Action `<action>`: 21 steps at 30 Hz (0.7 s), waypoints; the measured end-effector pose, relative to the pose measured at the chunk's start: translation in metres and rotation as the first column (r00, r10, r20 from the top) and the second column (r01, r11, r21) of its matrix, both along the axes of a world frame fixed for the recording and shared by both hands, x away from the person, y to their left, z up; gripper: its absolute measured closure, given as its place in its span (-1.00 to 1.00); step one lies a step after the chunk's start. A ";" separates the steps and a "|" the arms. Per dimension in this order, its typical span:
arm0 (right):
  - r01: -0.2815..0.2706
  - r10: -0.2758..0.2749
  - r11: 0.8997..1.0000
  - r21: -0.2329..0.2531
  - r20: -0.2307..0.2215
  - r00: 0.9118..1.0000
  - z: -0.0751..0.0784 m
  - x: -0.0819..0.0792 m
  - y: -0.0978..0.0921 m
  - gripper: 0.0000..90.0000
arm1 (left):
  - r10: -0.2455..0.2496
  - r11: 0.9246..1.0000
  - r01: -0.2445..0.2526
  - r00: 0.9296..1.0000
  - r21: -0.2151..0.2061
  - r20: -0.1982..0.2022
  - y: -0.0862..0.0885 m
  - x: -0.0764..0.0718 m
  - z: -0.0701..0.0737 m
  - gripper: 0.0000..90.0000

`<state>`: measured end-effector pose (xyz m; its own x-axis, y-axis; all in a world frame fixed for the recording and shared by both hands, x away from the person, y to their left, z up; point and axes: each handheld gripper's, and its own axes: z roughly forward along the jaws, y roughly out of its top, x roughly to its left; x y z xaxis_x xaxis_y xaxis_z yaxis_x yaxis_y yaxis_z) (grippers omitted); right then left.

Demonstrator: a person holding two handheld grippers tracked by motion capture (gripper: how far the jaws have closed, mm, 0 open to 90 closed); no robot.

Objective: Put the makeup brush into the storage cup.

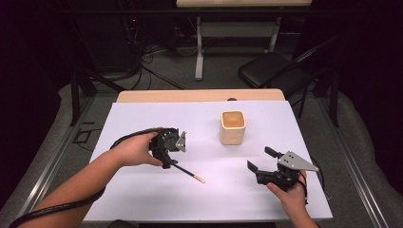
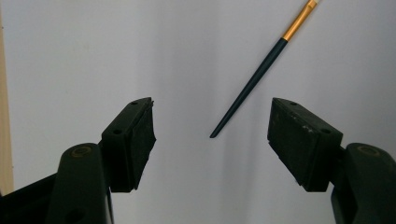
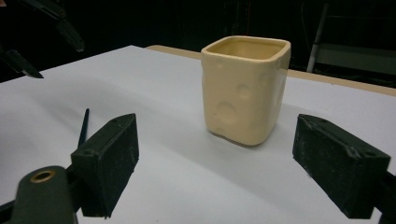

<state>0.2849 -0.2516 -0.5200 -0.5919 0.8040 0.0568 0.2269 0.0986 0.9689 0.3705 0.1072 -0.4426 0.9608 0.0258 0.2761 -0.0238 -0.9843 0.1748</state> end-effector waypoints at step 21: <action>-0.002 0.002 1.000 0.003 0.000 1.000 0.000 0.000 0.000 -0.69 | -0.119 0.989 0.120 0.993 0.083 -0.020 -0.024 0.002 -0.013 0.04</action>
